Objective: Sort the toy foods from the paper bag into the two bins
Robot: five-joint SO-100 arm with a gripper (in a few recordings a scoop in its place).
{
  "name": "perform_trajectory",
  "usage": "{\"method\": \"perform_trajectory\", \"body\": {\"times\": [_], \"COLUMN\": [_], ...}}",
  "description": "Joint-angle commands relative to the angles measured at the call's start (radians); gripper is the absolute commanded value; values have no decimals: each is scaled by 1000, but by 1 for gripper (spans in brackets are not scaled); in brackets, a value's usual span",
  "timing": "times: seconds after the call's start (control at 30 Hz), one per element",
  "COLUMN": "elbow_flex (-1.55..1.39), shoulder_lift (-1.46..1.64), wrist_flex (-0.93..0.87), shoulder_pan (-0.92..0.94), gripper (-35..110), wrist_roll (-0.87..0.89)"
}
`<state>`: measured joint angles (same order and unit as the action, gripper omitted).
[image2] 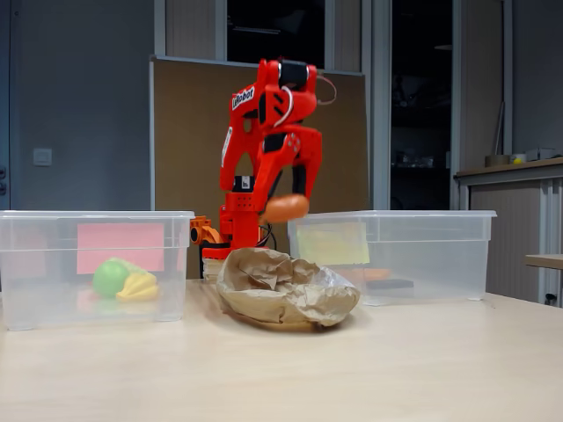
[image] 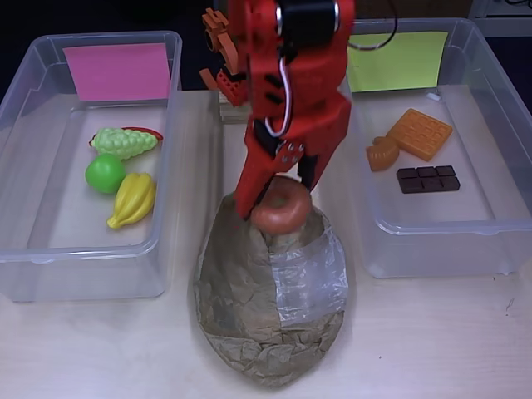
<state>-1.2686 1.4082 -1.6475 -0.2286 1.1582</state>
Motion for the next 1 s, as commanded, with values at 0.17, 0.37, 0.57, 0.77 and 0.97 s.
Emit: {"method": "perform_trajectory", "body": {"times": [0.17, 0.37, 0.57, 0.77, 0.97], "elbow_flex": [-189, -394, -609, -775, -927], "shoulder_lift": [446, 666, 793, 802, 813], "wrist_flex": [-71, -80, -48, 80, 215], "shoulder_pan": [-250, -525, -923, -1264, -1422], "gripper": [29, 29, 28, 28, 27], "wrist_roll": [328, 696, 1269, 1775, 2072]}}
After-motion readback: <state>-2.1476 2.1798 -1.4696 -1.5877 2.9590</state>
